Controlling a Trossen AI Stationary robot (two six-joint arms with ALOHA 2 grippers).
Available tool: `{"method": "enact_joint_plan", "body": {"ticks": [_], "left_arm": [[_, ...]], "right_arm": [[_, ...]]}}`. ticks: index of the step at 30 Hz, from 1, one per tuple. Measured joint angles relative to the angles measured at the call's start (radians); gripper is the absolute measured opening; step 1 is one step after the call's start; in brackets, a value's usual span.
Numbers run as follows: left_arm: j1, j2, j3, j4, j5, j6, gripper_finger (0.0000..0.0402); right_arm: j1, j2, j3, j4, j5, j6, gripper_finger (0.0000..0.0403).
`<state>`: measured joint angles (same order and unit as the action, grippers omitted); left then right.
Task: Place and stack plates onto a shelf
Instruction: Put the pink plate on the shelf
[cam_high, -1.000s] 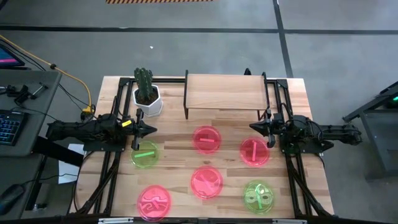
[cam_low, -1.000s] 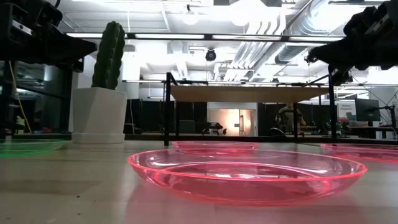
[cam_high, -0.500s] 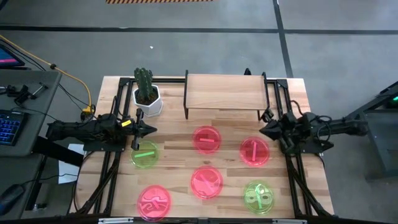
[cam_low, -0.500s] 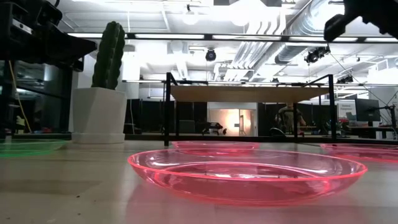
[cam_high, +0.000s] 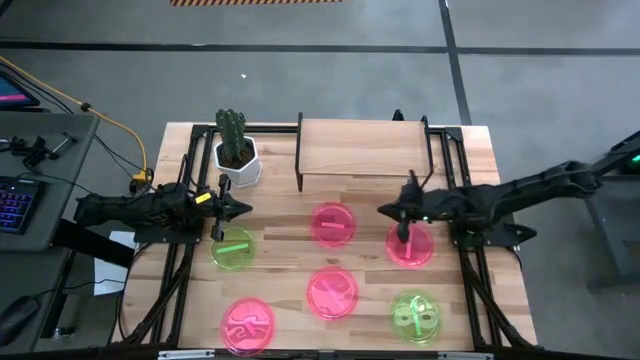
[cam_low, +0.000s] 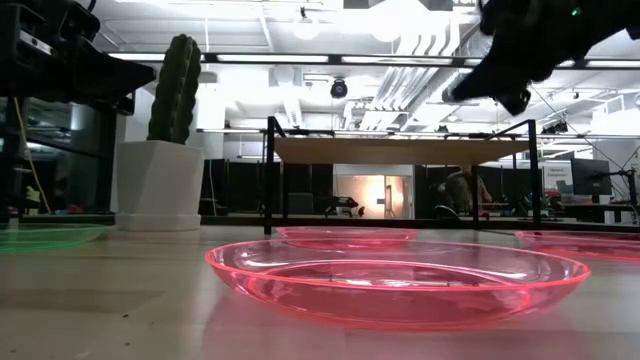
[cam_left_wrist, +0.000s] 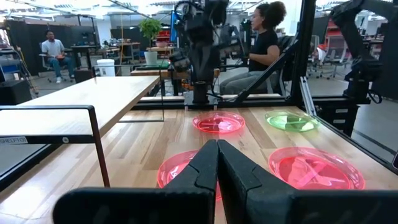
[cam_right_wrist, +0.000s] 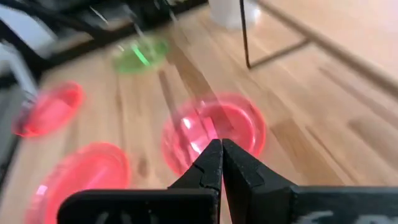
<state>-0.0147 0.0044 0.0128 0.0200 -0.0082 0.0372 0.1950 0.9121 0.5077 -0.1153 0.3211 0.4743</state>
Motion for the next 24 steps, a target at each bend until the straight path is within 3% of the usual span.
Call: {"method": "enact_joint_plan", "body": {"ticks": [3,8,12,18,24], "left_arm": [[0.000,0.000,0.000,0.000,0.000,0.000,0.0000],[0.000,0.000,0.000,0.000,0.000,0.000,0.0000],[0.000,0.000,0.000,0.002,0.000,0.000,0.0000],[0.000,0.000,0.000,0.066,0.000,0.000,0.0000],[0.000,0.000,0.000,0.083,0.000,0.000,0.0000]], "right_arm": [[0.040,0.111,0.003,0.017,0.075,0.045,0.0000],[0.141,0.304,0.003,0.038,0.329,0.234,0.0000],[0.192,0.441,0.003,0.142,0.465,0.342,0.0000],[0.180,0.589,0.003,0.360,0.461,0.468,0.0000],[0.117,0.674,0.004,0.418,0.412,0.468,0.0023]]}}
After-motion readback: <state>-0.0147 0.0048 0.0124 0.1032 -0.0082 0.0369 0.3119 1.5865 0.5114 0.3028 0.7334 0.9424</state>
